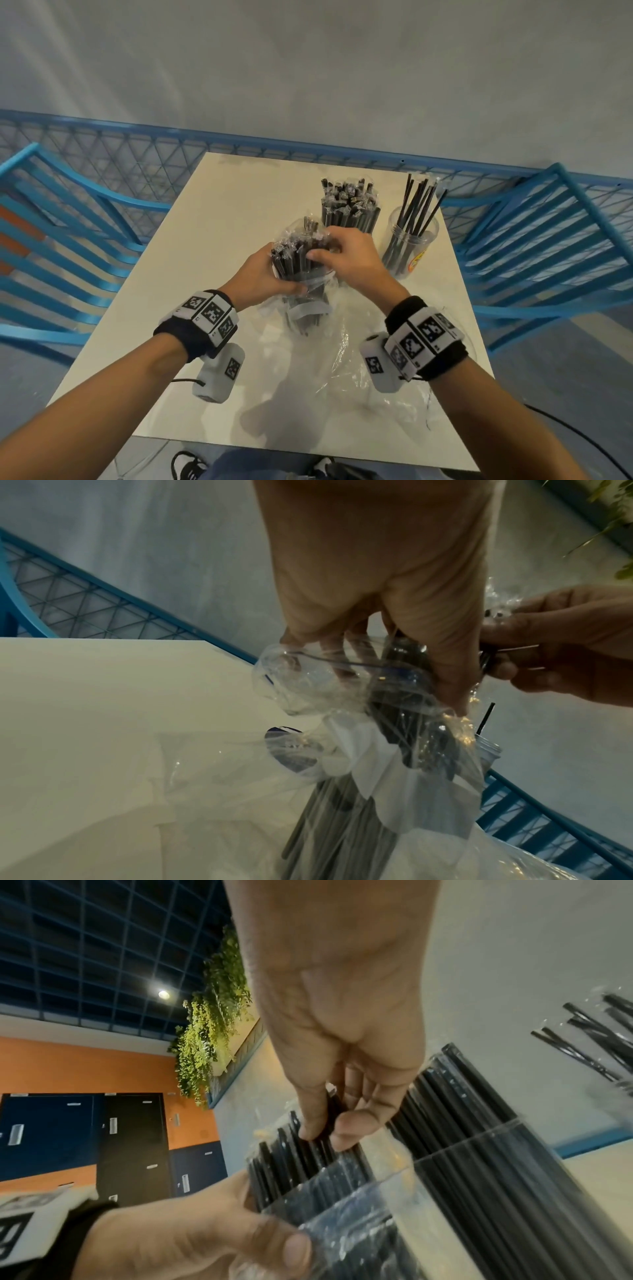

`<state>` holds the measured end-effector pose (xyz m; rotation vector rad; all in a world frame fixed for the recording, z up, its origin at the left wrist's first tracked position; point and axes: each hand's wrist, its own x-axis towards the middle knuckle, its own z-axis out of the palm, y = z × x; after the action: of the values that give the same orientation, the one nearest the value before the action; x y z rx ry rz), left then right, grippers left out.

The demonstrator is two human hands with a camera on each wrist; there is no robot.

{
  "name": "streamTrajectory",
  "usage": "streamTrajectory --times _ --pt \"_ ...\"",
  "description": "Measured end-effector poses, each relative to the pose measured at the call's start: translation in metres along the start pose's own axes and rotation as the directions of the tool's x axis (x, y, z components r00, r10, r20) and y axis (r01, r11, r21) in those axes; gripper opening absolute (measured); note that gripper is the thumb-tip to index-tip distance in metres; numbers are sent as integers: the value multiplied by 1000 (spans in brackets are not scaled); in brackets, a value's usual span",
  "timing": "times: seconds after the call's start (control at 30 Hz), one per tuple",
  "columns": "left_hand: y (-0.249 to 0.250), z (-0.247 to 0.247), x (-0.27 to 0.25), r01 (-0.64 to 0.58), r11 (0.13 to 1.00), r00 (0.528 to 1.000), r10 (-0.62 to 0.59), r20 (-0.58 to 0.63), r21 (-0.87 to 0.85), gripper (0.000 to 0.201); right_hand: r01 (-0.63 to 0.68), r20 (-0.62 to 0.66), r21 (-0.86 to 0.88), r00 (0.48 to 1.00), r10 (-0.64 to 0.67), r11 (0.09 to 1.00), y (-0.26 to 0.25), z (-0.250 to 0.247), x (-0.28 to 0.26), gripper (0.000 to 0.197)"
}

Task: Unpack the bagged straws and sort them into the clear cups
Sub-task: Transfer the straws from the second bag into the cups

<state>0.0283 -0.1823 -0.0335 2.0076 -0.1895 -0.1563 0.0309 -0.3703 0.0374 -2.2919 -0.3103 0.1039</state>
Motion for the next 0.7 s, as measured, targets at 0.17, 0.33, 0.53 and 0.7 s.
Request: streamTrajectory --times 0.17,0.33,0.53,0.7 --pt "-4 0 2 -14 999 1000 14 12 31 82 -26 -14 18 1000 26 1000 1 -22 3 18" --pt "-4 1 5 -16 999 1000 15 15 29 86 49 -75 -27 996 -51 998 -9 -37 2 16" --pt "-6 1 7 5 999 1000 -5 9 39 86 158 -135 -53 977 -164 986 -28 -62 3 12" --pt "-5 1 7 -3 998 1000 2 11 59 86 193 -231 -110 949 -214 975 -35 -77 6 14"
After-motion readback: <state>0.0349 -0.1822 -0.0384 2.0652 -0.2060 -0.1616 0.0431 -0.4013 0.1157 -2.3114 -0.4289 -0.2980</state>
